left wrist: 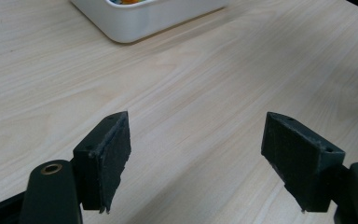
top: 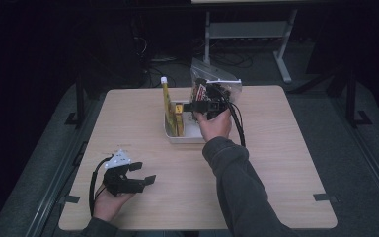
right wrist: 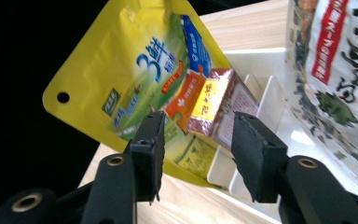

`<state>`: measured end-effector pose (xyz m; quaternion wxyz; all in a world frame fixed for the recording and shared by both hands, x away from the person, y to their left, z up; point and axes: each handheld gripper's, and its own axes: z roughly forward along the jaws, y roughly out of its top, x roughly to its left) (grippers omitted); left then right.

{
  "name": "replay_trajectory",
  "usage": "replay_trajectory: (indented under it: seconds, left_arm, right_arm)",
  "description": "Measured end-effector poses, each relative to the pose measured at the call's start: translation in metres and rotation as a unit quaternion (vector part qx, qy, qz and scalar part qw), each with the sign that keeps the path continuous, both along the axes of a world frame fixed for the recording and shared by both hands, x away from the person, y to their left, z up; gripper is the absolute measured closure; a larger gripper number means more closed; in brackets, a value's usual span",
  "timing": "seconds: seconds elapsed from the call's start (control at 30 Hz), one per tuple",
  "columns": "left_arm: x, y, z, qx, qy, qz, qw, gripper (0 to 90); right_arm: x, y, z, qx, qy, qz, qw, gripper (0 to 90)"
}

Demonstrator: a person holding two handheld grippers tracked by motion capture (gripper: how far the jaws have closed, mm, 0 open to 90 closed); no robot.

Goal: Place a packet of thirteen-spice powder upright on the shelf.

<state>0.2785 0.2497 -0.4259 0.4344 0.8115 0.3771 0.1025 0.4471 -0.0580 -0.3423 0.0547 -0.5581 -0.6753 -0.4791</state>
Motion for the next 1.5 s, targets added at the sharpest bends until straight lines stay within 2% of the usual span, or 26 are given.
replay_trajectory:
  seconds: [0.5,0.6,0.97,1.33,1.5]
  left_arm:
    - [-0.001,-0.001,0.001,-0.003,-0.001,-0.001,1.0000,23.3]
    - [-0.002,0.000,0.002,-0.006,-0.007,0.002,1.0000,23.4]
    - [-0.002,-0.001,0.002,-0.004,-0.007,0.002,1.0000,23.5]
    - [-0.001,-0.001,0.001,-0.001,-0.006,0.002,1.0000,23.5]
    - [-0.001,-0.001,0.000,-0.003,-0.003,0.000,1.0000,23.6]
  right_arm:
    - [-0.011,-0.018,-0.004,0.041,0.007,0.029,0.9987,46.7]
    - [-0.013,-0.020,-0.004,0.055,0.006,0.034,0.9979,46.5]
    - [-0.022,-0.034,-0.013,0.072,0.014,0.044,0.9963,44.8]
    - [-0.030,-0.064,-0.027,0.092,0.027,0.027,0.9950,43.7]
    - [-0.036,-0.076,-0.032,0.117,0.034,0.021,0.9923,42.7]
